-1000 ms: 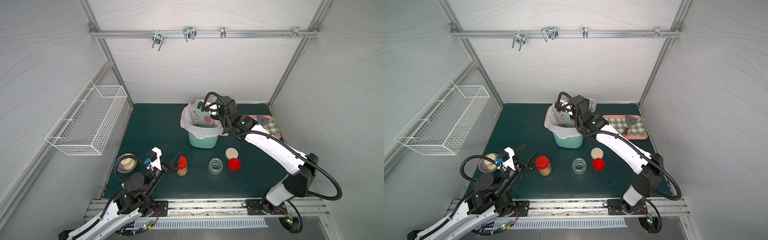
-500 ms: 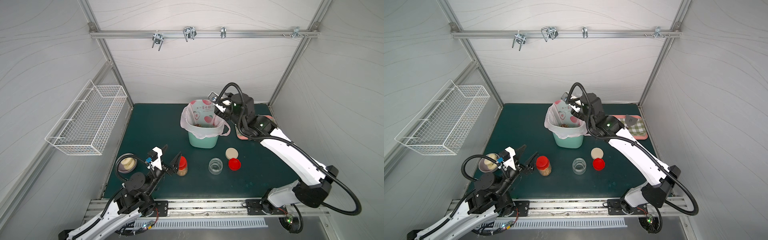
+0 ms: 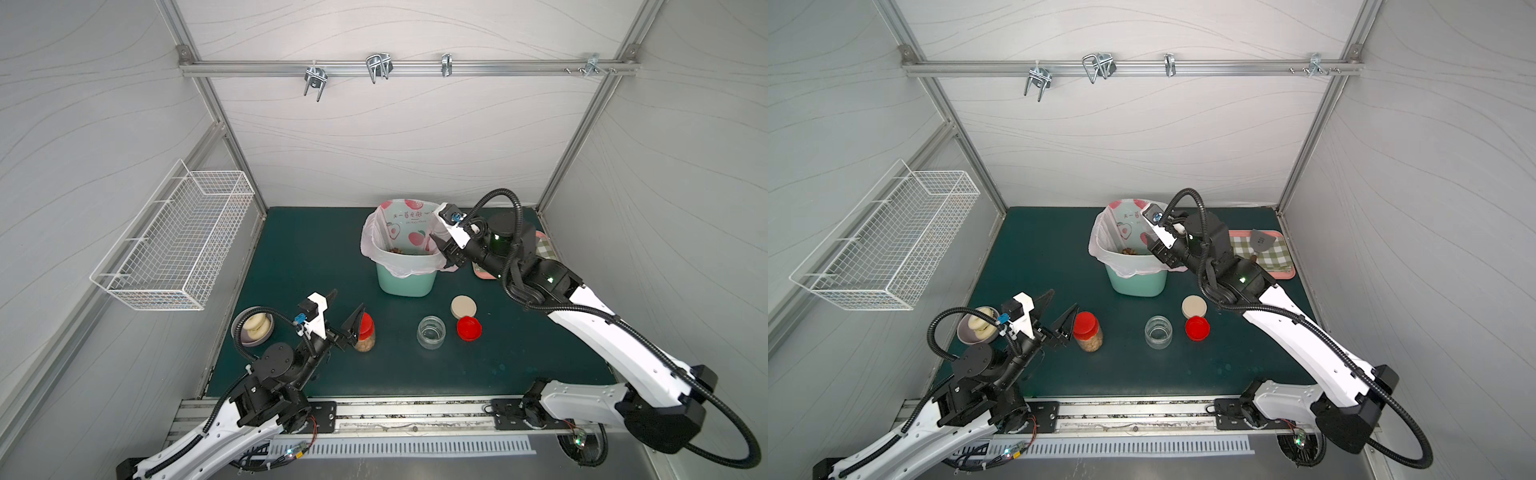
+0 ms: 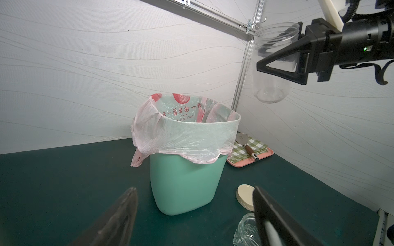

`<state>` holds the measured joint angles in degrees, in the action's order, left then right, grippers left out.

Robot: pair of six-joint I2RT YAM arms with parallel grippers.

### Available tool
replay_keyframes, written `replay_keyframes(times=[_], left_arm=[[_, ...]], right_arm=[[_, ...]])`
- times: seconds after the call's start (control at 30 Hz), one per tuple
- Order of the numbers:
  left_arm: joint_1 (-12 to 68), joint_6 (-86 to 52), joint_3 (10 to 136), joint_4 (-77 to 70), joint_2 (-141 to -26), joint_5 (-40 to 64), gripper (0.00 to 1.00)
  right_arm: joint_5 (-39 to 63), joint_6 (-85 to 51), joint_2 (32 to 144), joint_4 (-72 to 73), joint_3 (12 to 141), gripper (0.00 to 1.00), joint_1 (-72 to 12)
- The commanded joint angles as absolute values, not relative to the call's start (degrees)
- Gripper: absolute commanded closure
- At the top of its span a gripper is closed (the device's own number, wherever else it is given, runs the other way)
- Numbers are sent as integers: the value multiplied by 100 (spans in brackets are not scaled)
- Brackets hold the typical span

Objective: Empty moldy peanuts from jars
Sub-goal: Pour the moldy peanuts from the jar into the trash bin, then place the jar at the center of the board.

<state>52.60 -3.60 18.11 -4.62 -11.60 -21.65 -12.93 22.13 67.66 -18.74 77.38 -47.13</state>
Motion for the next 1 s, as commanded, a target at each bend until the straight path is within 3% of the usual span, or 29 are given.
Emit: replay_keyframes(times=[0.0, 0.47, 0.97], left_arm=[[5263, -409, 1872, -782, -1226, -2142, 14], [5258, -465, 1911, -783, -1322, -2081, 14], [5256, -1410, 3566, 857, -2458, -1729, 30]], right_arm=[[-766, 1524, 6436, -1529, 7457, 100, -4819], [-296, 985, 5612, -625, 5759, 100, -5336], [-206, 1497, 5348, -570, 4985, 100, -5630]])
